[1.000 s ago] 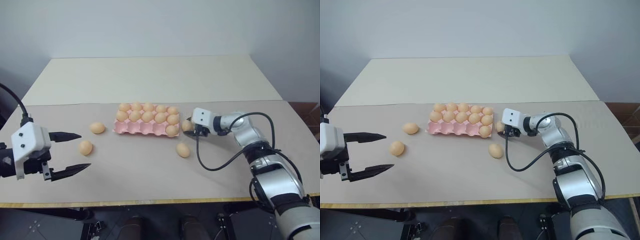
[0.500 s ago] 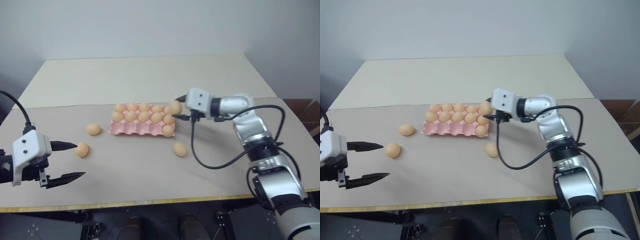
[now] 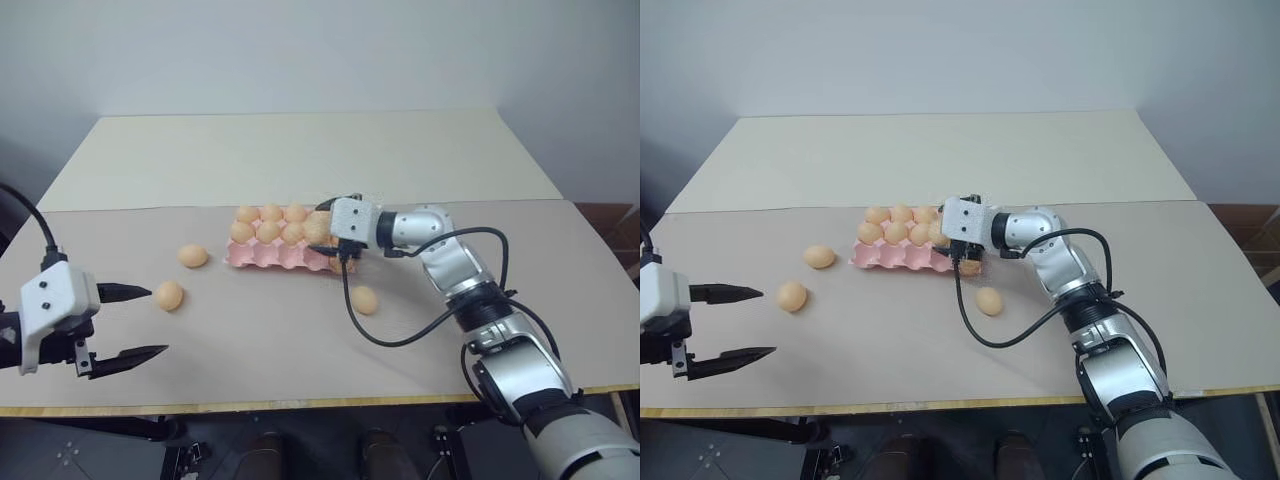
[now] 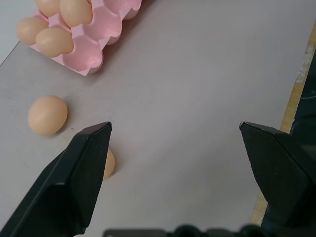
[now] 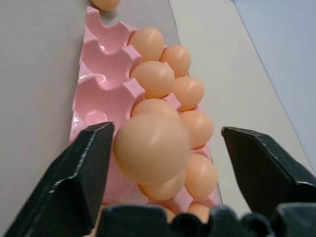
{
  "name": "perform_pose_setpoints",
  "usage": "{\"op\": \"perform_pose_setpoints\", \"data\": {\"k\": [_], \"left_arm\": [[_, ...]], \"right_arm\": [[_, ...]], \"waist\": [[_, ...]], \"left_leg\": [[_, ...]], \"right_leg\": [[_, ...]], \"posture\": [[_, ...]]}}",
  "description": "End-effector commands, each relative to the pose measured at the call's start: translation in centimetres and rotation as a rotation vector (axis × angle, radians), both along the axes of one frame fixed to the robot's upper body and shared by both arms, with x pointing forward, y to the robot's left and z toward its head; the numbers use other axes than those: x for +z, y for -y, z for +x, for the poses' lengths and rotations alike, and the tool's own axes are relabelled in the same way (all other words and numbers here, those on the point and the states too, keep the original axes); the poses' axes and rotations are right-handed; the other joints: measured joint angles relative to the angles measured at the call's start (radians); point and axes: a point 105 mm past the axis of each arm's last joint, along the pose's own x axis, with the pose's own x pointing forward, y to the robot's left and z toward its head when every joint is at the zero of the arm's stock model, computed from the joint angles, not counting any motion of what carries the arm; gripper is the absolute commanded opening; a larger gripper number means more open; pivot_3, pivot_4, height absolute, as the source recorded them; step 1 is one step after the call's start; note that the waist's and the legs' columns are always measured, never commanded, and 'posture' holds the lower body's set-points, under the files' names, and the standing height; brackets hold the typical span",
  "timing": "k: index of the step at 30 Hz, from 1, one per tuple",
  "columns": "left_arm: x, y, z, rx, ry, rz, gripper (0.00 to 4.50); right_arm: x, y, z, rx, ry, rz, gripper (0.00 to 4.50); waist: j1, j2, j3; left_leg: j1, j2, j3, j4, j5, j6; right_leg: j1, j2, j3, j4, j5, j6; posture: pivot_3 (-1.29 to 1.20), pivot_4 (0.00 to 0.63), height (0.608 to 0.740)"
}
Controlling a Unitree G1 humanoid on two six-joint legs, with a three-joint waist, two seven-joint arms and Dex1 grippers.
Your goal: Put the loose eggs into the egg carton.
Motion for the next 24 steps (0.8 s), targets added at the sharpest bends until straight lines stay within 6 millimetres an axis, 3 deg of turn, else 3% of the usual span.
{"op": "perform_pose_setpoints", "data": {"k": [1,11,15,24], "left_arm": [[0.7,0.1,0.1,-0.001,0.044,0.017,4.5],[1.1,0.6,1.0,-0.022,0.059,0.006,4.5],[0.9,0.7,1.0,-0.034,0.049,0.013,4.5],[0.9,1.1,0.6,-0.064,0.043,-0.003,4.5]], "right_arm": [[0.7,-0.4,-0.3,0.022,0.038,0.012,4.45],[1.9,1.0,-1.0,0.001,0.064,0.027,4.45],[3.0,3.9,-2.9,-0.004,0.01,0.03,4.45],[2.0,11.4,-9.0,-0.076,-0.243,-0.086,4.45]], "waist": [[0.0,0.0,0.0],[0.001,0.0,0.0],[0.006,0.0,0.0],[0.02,-0.001,0.0]], "left_leg": [[0.0,0.0,0.0,0.0,0.0,0.0],[0.0,0.0,0.0,0.0,0.0,0.0],[-0.001,0.0,0.0,0.0,0.0,0.0],[-0.001,0.0,-0.001,0.0,0.0,0.0]], "right_leg": [[0.0,0.0,0.0,0.0,0.0,0.0],[0.0,0.0,0.0,0.0,0.0,0.0],[0.0,0.0,-0.001,-0.001,0.0,0.0],[0.001,0.0,-0.001,-0.004,0.0,0.0]], "posture": [[0.0,0.15,0.74],[0.0,0.15,0.74],[0.0,0.15,0.74],[0.0,0.15,0.74]]}}
